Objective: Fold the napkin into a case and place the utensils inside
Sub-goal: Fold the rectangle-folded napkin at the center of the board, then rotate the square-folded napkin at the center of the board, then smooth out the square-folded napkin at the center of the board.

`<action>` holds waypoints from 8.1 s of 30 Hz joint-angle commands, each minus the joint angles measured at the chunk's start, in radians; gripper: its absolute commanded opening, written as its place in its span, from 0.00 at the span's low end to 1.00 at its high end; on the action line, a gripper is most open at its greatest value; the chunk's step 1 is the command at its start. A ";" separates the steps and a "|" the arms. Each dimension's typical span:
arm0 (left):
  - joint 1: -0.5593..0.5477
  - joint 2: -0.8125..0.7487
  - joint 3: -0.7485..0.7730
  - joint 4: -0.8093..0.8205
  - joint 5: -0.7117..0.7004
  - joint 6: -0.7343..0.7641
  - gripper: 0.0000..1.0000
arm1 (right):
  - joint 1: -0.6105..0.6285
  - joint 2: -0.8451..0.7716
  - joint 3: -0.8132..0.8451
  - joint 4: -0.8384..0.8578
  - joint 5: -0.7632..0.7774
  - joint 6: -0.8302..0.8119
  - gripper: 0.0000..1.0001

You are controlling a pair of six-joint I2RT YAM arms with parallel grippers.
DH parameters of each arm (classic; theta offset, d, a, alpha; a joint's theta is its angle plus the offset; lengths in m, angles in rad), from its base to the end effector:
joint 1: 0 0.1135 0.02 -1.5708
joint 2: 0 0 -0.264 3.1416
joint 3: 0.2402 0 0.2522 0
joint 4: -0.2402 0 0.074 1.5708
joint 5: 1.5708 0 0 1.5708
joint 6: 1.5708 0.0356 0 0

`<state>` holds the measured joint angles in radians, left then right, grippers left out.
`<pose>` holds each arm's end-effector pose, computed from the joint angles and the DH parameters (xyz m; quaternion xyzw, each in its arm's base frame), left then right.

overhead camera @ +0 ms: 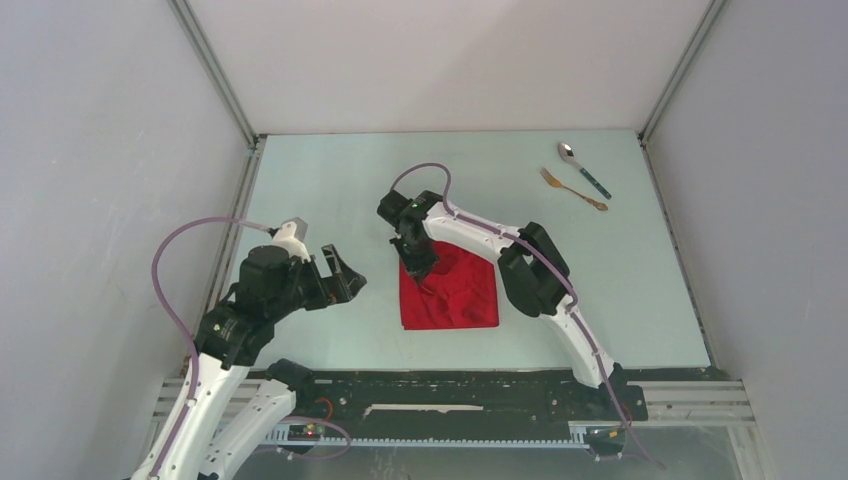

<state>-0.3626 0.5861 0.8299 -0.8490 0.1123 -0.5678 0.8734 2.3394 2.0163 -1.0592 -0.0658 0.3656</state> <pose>0.1045 -0.0439 0.3147 -0.0646 0.8823 -0.2524 0.3920 0.3035 0.3659 0.1748 -0.2529 0.9623 0.0813 0.0576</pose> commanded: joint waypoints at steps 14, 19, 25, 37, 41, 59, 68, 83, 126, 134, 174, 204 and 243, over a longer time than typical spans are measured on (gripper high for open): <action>-0.005 -0.012 -0.006 0.010 0.013 -0.002 1.00 | 0.013 0.045 0.131 -0.056 -0.033 0.029 0.33; -0.004 -0.006 -0.018 0.014 0.031 -0.005 1.00 | 0.007 -0.040 0.138 -0.071 -0.070 0.041 0.57; -0.004 -0.007 -0.023 0.022 0.036 -0.008 1.00 | 0.009 -0.157 0.045 -0.085 -0.087 0.043 0.66; -0.004 0.017 -0.026 0.041 0.067 -0.012 1.00 | -0.180 -0.619 -0.727 0.612 -0.357 0.269 0.78; -0.004 0.028 -0.053 0.071 0.092 -0.025 1.00 | -0.199 -0.548 -0.732 0.712 -0.384 0.258 0.78; -0.006 0.158 -0.247 0.314 0.225 -0.099 0.97 | -0.212 -0.769 -0.889 0.321 -0.064 0.151 0.77; -0.016 0.215 -0.224 0.368 0.252 -0.127 0.97 | -0.303 -0.993 -1.356 0.693 -0.249 0.370 0.77; -0.024 0.189 -0.205 0.345 0.245 -0.144 0.97 | -0.393 -0.949 -1.469 0.889 -0.348 0.382 0.59; -0.032 0.615 -0.035 0.544 0.216 -0.219 0.97 | -0.550 0.093 0.164 0.358 -0.062 -0.744 0.00; -0.032 0.852 0.125 0.589 0.175 -0.220 0.97 | -0.573 0.170 0.397 0.376 0.156 -0.693 0.68; -0.088 1.202 0.008 0.967 0.073 -0.421 0.34 | -0.798 -0.538 -0.806 0.744 -0.476 0.089 0.61; -0.005 0.587 -0.463 0.591 0.099 -0.311 0.00 | -0.565 -0.676 -1.111 0.683 -0.481 0.078 0.59; -0.038 0.434 -0.445 0.451 0.072 -0.306 0.43 | -0.473 -0.817 -1.338 0.785 -0.473 0.238 0.37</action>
<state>-0.3962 1.1099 0.3794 -0.2657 0.2409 -0.8703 0.3920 1.5799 0.6849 -0.2142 -0.5335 0.6186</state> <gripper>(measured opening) 0.339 0.326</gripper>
